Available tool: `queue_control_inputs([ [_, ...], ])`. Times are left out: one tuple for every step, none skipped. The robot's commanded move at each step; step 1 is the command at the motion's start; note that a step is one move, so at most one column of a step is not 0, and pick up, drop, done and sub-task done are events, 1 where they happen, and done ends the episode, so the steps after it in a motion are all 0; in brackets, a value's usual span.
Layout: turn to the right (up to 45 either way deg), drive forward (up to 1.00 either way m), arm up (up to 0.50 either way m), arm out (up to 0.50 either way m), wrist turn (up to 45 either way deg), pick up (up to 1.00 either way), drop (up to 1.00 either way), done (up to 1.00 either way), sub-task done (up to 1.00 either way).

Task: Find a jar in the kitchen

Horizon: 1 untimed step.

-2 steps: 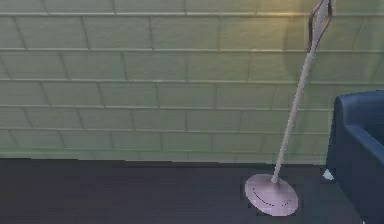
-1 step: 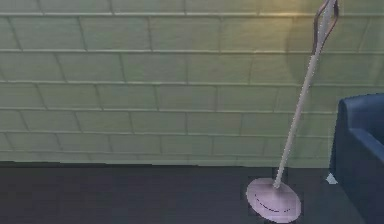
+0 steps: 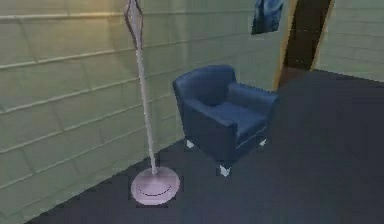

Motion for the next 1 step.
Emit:
queue_control_inputs([
  [42.0, 0.00, 0.00, 0.00, 0.0, 0.00, 0.00, 0.00, 0.00],
])
